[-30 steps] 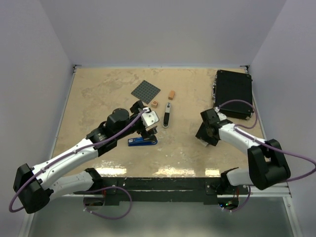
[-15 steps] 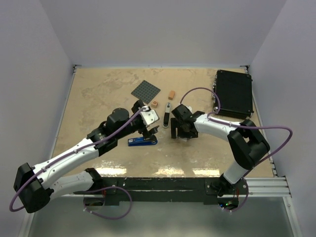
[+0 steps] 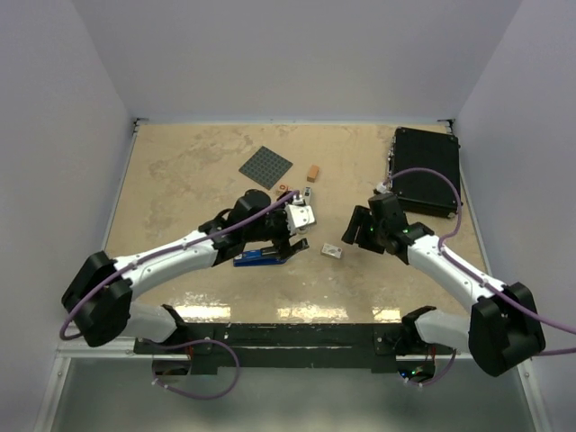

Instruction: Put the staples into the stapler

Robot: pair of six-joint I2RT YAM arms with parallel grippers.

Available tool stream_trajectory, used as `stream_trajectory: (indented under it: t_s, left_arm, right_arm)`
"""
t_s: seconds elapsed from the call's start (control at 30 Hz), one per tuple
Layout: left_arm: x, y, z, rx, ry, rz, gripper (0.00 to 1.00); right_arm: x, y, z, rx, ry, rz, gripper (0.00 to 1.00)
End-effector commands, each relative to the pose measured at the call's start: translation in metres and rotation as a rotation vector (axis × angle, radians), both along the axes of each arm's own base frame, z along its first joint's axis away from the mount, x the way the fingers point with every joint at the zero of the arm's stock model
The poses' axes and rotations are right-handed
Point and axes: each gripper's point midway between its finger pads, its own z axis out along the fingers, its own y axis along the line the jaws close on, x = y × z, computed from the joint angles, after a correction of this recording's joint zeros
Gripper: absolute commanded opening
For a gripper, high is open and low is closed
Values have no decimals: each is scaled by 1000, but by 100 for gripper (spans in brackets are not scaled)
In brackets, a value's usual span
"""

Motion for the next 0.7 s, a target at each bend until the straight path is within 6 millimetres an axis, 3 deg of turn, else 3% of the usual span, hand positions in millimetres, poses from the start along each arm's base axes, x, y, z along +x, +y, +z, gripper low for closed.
stream_trajectory:
  t_s: [0.0, 0.07, 0.27, 0.67]
  left_arm:
    - [6, -33, 12, -19, 2, -92, 95]
    - [15, -38, -2, -6, 52, -51, 95]
    - [39, -48, -10, -71, 225, 173, 93]
    - [36, -53, -33, -122, 449, 324, 87]
  right_arm:
    - [-4, 20, 4, 217, -34, -7, 62]
    - [-9, 17, -8, 248, -12, -25, 58]
    - [-12, 25, -19, 299, -19, 5, 52]
    - [-10, 26, -40, 272, 16, 24, 39]
